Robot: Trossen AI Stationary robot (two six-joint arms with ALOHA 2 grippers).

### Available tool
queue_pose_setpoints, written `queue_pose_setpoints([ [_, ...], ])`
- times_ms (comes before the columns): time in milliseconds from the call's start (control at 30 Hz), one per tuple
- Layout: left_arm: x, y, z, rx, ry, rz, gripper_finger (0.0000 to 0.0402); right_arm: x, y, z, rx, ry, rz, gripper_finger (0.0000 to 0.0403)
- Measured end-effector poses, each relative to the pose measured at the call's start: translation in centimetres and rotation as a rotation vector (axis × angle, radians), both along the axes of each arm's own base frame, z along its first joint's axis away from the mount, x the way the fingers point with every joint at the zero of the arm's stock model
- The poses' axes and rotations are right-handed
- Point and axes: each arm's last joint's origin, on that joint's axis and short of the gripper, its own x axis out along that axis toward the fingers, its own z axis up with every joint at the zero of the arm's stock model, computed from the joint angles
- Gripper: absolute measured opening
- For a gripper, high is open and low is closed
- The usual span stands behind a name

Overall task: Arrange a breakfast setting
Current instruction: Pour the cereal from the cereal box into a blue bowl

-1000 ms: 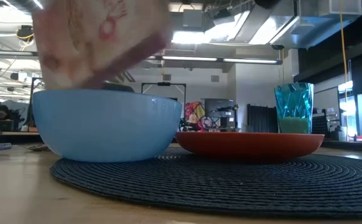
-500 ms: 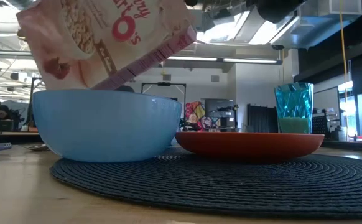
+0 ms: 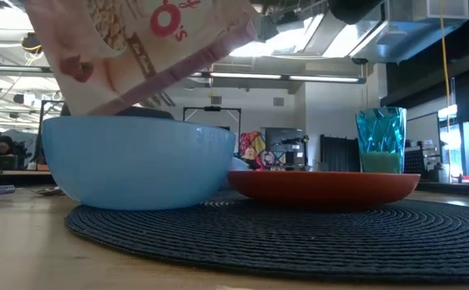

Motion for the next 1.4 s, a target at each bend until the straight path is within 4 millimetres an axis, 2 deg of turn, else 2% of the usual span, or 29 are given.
queue_pose_setpoints([
  [300,-0.2,0.2,0.4,0.048,-0.025,0.056,0.022,-0.7,-0.5,2.1,-0.049,-0.011,-0.095,0.0],
  [600,-2.1,0.6,4.0,0.071,-0.206,0.114,0.022,-1.4,-1.5,3.8,-0.064,-0.029,-0.125,0.0],
  [733,-2.3,0.6,4.1,0.045,-0.198,0.065,0.022,-1.9,-1.6,4.7,-0.077,-0.042,-0.109,0.0],
  [967,-1.7,0.2,2.8,0.004,-0.117,-0.036,0.0222,-2.8,-1.7,6.3,-0.1,-0.025,-0.082,0.0],
  [1100,-0.5,0.0,2.2,-0.029,-0.081,-0.025,0.0254,-2.9,-1.7,6.4,-0.102,-0.011,-0.08,0.0],
  [1400,2.6,-0.3,1.1,-0.007,-0.009,0.048,0.0381,-2.9,-1.6,6.5,-0.101,-0.02,-0.024,0.0],
])
